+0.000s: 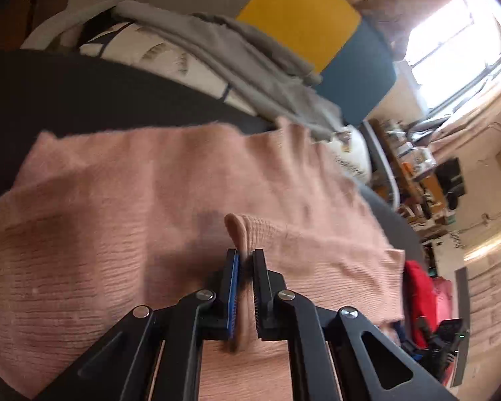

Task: Fold clothes

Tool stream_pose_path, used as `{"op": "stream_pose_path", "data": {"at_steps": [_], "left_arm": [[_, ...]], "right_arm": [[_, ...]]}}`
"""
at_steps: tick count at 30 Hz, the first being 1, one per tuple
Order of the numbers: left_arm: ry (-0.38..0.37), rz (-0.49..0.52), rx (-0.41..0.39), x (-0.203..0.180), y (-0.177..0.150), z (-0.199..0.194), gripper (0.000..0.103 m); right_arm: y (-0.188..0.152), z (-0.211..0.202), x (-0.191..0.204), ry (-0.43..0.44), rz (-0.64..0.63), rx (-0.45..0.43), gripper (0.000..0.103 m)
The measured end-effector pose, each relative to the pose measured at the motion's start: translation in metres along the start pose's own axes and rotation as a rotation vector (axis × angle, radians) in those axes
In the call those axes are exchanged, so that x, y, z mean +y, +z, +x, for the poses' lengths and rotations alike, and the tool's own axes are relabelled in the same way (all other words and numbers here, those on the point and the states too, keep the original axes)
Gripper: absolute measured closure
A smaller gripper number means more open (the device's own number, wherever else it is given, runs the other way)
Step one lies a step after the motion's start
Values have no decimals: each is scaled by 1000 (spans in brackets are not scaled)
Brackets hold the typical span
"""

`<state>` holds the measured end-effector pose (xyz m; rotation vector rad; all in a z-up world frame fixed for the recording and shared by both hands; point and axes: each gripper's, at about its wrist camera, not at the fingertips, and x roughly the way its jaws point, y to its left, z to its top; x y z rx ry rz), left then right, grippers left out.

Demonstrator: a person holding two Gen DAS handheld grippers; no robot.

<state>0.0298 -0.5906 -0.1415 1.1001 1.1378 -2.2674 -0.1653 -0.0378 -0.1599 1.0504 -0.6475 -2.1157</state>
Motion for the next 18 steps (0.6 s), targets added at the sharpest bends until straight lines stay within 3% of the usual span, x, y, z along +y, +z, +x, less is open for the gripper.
{"op": "stream_pose_path", "data": {"at_steps": [5, 11, 13, 14, 18], "left_arm": [[-9, -17, -2, 6, -9, 0, 80], [-17, 22, 7, -12, -33, 0, 79], [-14, 56, -8, -16, -40, -1, 80], [1, 61, -12, -15, -42, -2, 88], [13, 24, -3, -5, -44, -8, 95]], "right_arm": [[1, 0, -1, 4, 3, -3, 0], [1, 0, -1, 8, 5, -6, 0], [1, 0, -1, 9, 6, -6, 0], [2, 0, -1, 10, 6, -7, 0], [2, -1, -2, 20, 11, -11, 0]]}}
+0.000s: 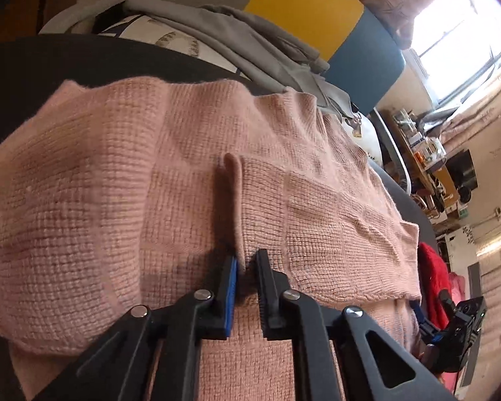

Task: Fold clothes

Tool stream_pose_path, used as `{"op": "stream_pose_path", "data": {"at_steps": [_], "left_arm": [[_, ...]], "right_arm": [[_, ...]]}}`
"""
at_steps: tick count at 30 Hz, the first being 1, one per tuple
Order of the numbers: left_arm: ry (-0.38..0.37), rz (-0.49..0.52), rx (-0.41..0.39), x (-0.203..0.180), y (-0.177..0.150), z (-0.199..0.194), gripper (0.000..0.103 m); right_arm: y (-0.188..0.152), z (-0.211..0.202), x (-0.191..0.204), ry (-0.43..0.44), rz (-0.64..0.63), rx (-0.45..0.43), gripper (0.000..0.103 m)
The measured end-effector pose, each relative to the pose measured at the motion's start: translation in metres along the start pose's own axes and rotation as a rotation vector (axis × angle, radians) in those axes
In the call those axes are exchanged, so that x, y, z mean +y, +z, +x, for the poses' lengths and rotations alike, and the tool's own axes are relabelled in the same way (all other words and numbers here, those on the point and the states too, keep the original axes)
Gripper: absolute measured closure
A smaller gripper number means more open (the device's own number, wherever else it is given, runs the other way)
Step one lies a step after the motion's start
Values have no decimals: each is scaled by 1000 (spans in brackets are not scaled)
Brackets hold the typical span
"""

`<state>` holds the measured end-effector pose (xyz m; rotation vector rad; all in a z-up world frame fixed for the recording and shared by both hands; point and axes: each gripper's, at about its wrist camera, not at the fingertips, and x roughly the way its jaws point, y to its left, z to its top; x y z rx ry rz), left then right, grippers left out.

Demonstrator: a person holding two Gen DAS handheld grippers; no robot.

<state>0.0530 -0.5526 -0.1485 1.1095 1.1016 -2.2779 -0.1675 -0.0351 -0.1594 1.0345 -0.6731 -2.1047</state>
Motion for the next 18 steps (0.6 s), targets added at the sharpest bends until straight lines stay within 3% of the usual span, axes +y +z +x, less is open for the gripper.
{"op": "stream_pose_path", "data": {"at_steps": [3, 7, 9, 14, 18], "left_arm": [[20, 6, 0, -1, -3, -2, 94], [42, -17, 0, -2, -4, -11, 87], [58, -3, -33, -7, -6, -22, 85], [11, 131, -111, -42, -7, -35, 81], [21, 227, -98, -68, -10, -17, 81]], "right_arm": [[1, 0, 1, -4, 1, 14, 0], [-8, -9, 11, -26, -46, 102, 0], [-11, -24, 14, -18, -43, 125, 0], [9, -53, 38, -3, -164, 44, 0], [33, -31, 57, -44, -283, 34, 0]]}}
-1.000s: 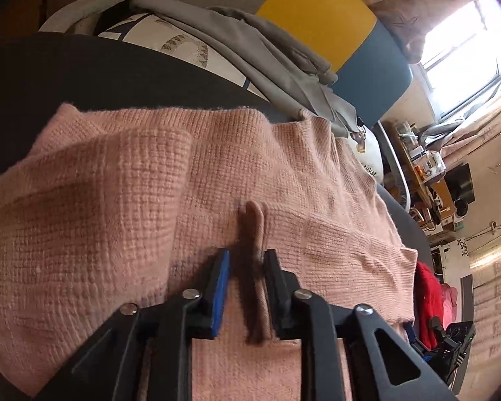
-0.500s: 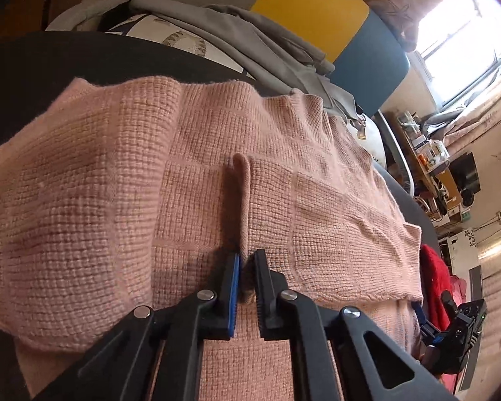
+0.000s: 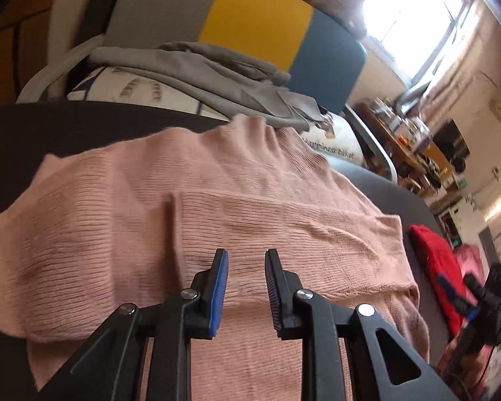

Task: Fold clothes

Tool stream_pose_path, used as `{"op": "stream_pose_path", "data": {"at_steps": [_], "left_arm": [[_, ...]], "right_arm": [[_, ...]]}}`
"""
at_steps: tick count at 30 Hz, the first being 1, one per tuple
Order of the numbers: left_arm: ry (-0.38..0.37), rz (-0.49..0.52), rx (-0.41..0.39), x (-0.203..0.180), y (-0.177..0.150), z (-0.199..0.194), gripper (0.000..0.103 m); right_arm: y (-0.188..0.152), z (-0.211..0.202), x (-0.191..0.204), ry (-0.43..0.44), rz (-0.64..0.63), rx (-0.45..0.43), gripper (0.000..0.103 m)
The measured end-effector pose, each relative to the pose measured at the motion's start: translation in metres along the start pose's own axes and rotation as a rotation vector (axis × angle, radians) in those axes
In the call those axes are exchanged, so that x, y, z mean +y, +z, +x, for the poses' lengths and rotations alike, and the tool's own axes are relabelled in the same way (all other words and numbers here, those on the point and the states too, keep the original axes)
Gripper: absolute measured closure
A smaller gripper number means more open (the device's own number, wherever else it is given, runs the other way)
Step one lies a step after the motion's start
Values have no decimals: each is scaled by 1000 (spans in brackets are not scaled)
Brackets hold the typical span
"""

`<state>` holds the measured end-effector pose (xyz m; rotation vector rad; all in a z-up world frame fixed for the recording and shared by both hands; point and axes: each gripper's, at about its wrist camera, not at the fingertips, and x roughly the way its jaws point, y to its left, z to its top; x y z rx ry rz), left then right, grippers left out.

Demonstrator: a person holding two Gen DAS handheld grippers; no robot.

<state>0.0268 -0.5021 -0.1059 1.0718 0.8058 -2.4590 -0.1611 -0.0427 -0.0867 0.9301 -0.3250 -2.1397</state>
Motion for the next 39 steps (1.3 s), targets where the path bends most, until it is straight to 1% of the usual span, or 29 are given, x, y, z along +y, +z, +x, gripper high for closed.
{"op": "stream_pose_path", "data": {"at_steps": [2, 4, 6, 7, 10, 12, 15, 18, 20, 22, 26, 29, 32, 33, 36, 37, 39], "left_arm": [[33, 22, 13, -5, -1, 11, 81], [60, 40, 20, -1, -4, 15, 81], [98, 57, 27, 1, -10, 23, 81], [99, 64, 23, 3, -13, 25, 81], [74, 82, -1, 10, -19, 27, 81], [54, 74, -19, 14, -23, 27, 81], [16, 37, -43, 21, -27, 25, 81], [-38, -35, -51, 32, -29, 25, 81], [-53, -54, -55, 34, -30, 24, 81], [-53, -59, -60, 35, -30, 24, 81], [-51, -75, -61, 35, -29, 23, 81], [-50, -118, -52, 38, -34, 10, 80], [-122, -232, -50, 56, -48, -14, 79], [-131, -272, -59, 67, -54, -24, 79], [-116, -360, -96, 104, -73, -58, 78], [-108, -391, -104, 119, -79, -69, 78], [-63, -465, -138, 153, -93, -91, 77]], "right_arm": [[12, 20, 5, -36, -56, 16, 0], [22, 42, 6, -75, -102, 37, 0], [30, 65, 0, -105, -110, 70, 0], [33, 75, -6, -124, -100, 84, 0], [40, 102, -27, -174, -61, 129, 0], [40, 116, -40, -206, -31, 178, 0], [31, 127, -43, -245, -83, 197, 0], [25, 135, -32, -326, -168, 214, 0], [23, 141, -25, -373, -212, 226, 0], [22, 142, -24, -390, -225, 226, 0], [23, 142, -26, -392, -226, 221, 0], [23, 144, -25, -406, -237, 227, 0], [24, 145, -24, -414, -239, 236, 0], [25, 145, -23, -419, -239, 240, 0], [28, 144, -12, -470, -240, 257, 0], [29, 140, -5, -473, -236, 238, 0], [26, 128, 20, -421, -234, 169, 0]]}}
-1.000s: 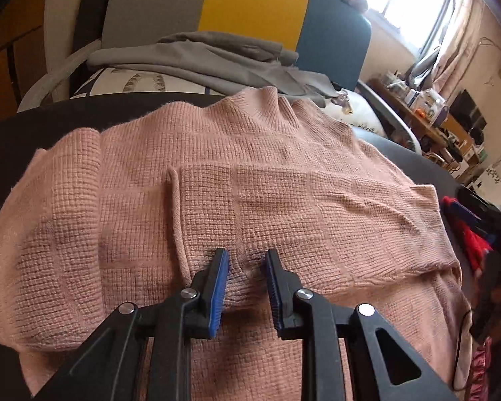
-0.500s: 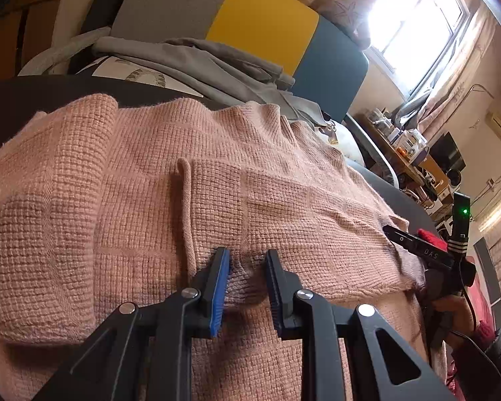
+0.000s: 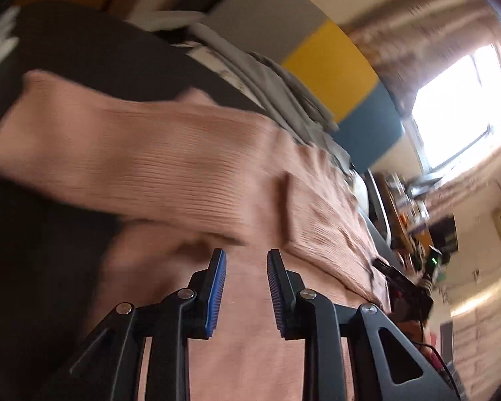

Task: Fold clothes

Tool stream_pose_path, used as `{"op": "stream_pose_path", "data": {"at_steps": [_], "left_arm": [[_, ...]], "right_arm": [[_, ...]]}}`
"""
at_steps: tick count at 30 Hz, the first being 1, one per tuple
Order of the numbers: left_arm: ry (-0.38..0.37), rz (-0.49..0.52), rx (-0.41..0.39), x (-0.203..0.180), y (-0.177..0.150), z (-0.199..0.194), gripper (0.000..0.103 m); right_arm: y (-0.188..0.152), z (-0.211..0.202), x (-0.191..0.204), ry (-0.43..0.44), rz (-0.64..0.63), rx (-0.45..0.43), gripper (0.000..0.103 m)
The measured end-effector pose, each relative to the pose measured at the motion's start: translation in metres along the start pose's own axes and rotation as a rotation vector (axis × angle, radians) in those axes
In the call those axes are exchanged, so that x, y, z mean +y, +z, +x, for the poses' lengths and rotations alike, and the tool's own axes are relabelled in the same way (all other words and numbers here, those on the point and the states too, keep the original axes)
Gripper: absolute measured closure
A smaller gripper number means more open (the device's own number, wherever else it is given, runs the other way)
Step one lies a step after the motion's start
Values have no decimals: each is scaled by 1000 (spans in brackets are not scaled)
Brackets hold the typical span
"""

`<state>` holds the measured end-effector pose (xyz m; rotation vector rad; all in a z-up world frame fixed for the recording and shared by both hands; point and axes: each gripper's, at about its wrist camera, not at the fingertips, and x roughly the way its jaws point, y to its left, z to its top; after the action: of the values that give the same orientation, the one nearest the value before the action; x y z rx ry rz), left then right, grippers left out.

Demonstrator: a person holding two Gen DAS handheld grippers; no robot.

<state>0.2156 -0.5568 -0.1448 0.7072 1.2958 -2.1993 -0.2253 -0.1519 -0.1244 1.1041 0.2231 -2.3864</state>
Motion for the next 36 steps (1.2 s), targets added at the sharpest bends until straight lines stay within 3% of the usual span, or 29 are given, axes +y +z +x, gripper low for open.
{"op": "stream_pose_path", "data": {"at_steps": [4, 7, 11, 16, 22, 36], "left_arm": [[52, -143, -67, 53, 9, -33, 74], [72, -248, -117, 82, 14, -47, 70], [100, -362, -174, 102, 20, -51, 63], [153, -459, -235, 106, 23, -41, 62], [205, -606, -326, 108, 25, -35, 62], [160, -878, -394, 116, 8, -36, 63]], "right_arm": [[-11, -25, 64, 100, -94, -62, 0], [-21, -27, 112, 120, -201, -57, 0], [-34, -13, 144, 107, -268, -28, 0], [-38, -1, 145, 85, -283, -2, 0], [-41, 12, 123, 118, -186, 41, 0], [-41, 18, 116, 156, -175, 20, 0]]}}
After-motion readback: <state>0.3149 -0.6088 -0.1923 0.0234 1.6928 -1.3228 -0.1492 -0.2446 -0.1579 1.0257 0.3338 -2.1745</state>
